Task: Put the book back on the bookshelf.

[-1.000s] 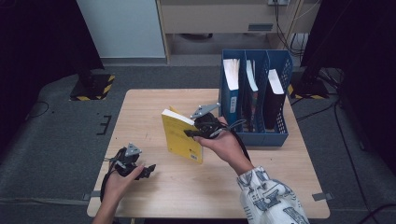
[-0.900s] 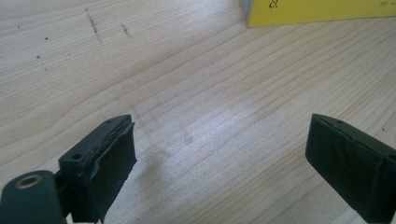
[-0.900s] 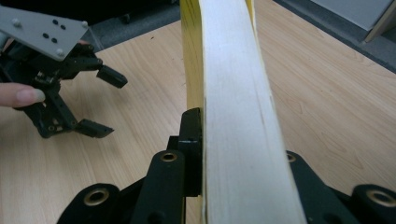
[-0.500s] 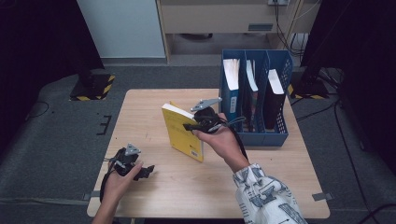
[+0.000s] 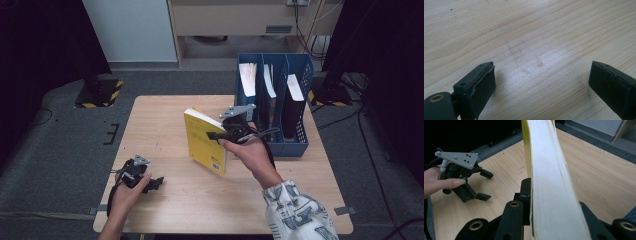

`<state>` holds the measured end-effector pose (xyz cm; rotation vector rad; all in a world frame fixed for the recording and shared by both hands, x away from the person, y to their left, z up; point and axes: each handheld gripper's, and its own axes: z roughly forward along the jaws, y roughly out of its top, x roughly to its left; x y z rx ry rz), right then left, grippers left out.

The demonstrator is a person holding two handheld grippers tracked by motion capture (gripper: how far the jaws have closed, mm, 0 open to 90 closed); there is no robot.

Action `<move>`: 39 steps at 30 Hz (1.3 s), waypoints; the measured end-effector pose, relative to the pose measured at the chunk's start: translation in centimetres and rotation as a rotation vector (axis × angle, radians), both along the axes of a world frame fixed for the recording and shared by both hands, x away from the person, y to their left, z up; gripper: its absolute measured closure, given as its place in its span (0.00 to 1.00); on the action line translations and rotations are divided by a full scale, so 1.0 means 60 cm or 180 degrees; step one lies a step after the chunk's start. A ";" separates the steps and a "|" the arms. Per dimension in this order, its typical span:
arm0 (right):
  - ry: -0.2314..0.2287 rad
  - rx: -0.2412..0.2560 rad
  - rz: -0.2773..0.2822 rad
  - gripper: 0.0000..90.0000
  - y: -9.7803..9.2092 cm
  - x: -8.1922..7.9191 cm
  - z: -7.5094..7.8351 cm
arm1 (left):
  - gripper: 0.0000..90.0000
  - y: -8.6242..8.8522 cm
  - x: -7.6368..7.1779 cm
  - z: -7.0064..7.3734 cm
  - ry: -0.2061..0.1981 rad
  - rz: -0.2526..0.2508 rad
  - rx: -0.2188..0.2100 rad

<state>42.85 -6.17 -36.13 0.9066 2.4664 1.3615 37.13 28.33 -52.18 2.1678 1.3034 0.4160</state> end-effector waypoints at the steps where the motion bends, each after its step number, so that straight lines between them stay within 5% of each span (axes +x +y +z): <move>1: 0.0007 0.0000 -0.0011 0.84 -0.005 -0.002 0.000 | 0.07 0.000 0.000 -0.001 0.0015 -0.0009 0.0021; 13: 0.0006 0.0035 -0.0056 0.84 -0.059 -0.032 -0.009 | 0.04 -0.004 -0.002 -0.009 -0.0053 -0.0028 0.0062; 39: 0.0015 0.0092 -0.0312 0.84 -0.163 -0.076 0.005 | 0.00 -0.003 -0.012 -0.025 -0.0347 0.0008 -0.0085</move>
